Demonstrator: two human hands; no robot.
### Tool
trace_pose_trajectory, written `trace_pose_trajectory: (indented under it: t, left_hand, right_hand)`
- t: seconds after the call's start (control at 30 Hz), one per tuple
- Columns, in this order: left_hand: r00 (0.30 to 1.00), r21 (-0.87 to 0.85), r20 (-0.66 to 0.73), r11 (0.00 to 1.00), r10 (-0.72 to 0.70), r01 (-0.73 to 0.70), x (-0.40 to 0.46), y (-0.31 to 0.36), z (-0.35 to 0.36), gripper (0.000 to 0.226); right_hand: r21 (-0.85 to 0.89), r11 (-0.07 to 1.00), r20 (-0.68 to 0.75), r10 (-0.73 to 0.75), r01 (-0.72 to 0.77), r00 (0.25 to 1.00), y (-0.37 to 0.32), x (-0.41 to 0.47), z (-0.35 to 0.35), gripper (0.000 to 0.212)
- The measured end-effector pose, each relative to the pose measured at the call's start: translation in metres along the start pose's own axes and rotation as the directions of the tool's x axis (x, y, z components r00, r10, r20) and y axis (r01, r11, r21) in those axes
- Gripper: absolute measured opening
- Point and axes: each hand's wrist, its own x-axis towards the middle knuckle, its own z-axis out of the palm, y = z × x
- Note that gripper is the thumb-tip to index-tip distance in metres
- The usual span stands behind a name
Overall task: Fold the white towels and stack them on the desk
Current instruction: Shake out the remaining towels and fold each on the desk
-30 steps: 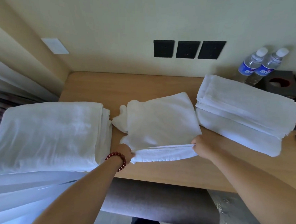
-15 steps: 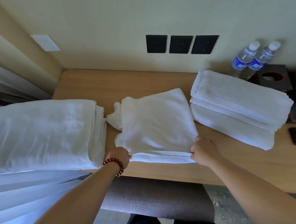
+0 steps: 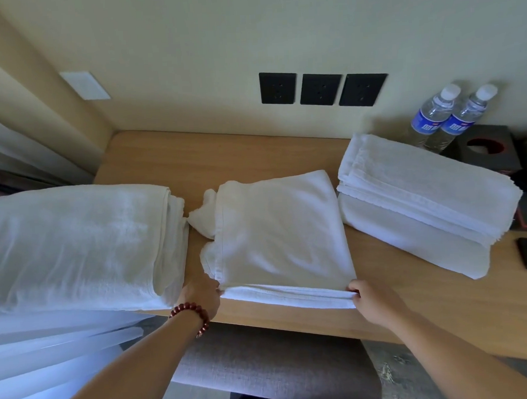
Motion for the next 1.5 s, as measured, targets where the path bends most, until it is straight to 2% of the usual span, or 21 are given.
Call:
trace_pose_trajectory:
  t: [0.1, 0.27, 0.33, 0.47, 0.6, 0.67, 0.77, 0.87, 0.97, 1.1, 1.17, 1.3, 1.33, 1.37, 1.5]
  left_hand:
    - [0.999, 0.044, 0.033, 0.999, -0.003, 0.001, -0.005, -0.003, 0.003, 0.036]
    - [0.995, 0.017, 0.015, 0.995, 0.101, -0.101, -0.02, -0.003, 0.021, 0.029]
    - [0.991, 0.006, -0.029, 0.991, 0.134, -0.134, -0.027, -0.005, 0.024, 0.028]
    - [0.989, 0.01, 0.048, 0.99, 0.142, -0.143, -0.036, -0.01, 0.025, 0.029]
    - [0.984, 0.033, 0.15, 0.994, 0.098, -0.104, -0.041, -0.012, 0.03, 0.03]
    - [0.985, 0.025, 0.157, 0.997, 0.069, -0.074, -0.041, -0.01, 0.022, 0.033]
    - [0.977, -0.025, 0.198, 0.997, 0.08, -0.076, -0.033, -0.012, 0.01, 0.045]
    - [0.973, -0.111, 0.22, 0.993, 0.074, -0.051, -0.02, -0.017, -0.005, 0.047]
    - [0.975, -0.217, 0.223, 0.975, 0.008, 0.042, -0.006, -0.016, -0.028, 0.046]
    - [0.978, -0.287, 0.207, 0.953, -0.036, 0.096, 0.007, -0.01, -0.05, 0.042]
    - [0.981, -0.317, 0.191, 0.945, -0.024, 0.085, 0.011, -0.01, -0.051, 0.042]
    - [0.993, -0.474, 0.115, 0.876, -0.038, 0.089, 0.018, -0.004, -0.049, 0.031]
    - [0.994, -0.505, 0.099, 0.859, -0.045, 0.089, 0.021, -0.002, -0.046, 0.029]
    - [0.994, -0.514, 0.093, 0.852, -0.06, 0.1, 0.023, -0.001, -0.043, 0.03]
    - [0.979, -0.455, 0.004, 0.871, -0.203, 0.183, 0.029, 0.005, -0.032, 0.033]
  right_hand:
    - [-0.016, 1.0, -0.017, -0.003, 0.002, 1.0, 0.0, -0.011, 0.0, 0.028]
    - [-0.064, 0.997, -0.114, 0.039, -0.047, 0.993, -0.002, -0.025, 0.009, 0.009]
    - [-0.004, 0.999, -0.092, 0.04, -0.041, 0.995, -0.002, -0.026, 0.012, 0.013]
    - [0.13, 0.99, 0.007, 0.057, -0.058, 0.998, 0.003, -0.029, 0.019, 0.023]
    - [0.199, 0.97, 0.054, 0.13, -0.138, 0.99, 0.009, -0.026, 0.024, 0.021]
    - [0.283, 0.948, 0.058, 0.138, -0.149, 0.989, 0.01, -0.023, 0.021, 0.018]
    - [0.387, 0.915, 0.082, 0.09, -0.115, 0.993, 0.007, -0.023, 0.002, 0.02]
    - [0.441, 0.896, 0.133, -0.005, -0.055, 0.991, 0.003, -0.019, -0.023, 0.016]
    - [0.435, 0.9, 0.151, -0.036, -0.033, 0.988, 0.005, -0.011, -0.037, 0.029]
    - [0.448, 0.892, 0.072, 0.029, -0.058, 0.997, 0.0, 0.005, -0.052, 0.008]
    - [0.503, 0.862, 0.041, 0.05, -0.064, 0.998, -0.003, 0.016, -0.059, 0.019]
    - [0.556, 0.828, -0.051, 0.123, -0.074, 0.991, -0.005, 0.037, -0.066, 0.017]
    - [0.567, 0.82, -0.091, 0.151, -0.073, 0.984, -0.005, 0.043, -0.064, 0.025]
    - [0.585, 0.807, -0.122, 0.179, -0.075, 0.976, -0.006, 0.048, -0.063, 0.031]
    - [0.657, 0.75, -0.179, 0.259, -0.081, 0.949, -0.012, 0.064, -0.053, 0.032]
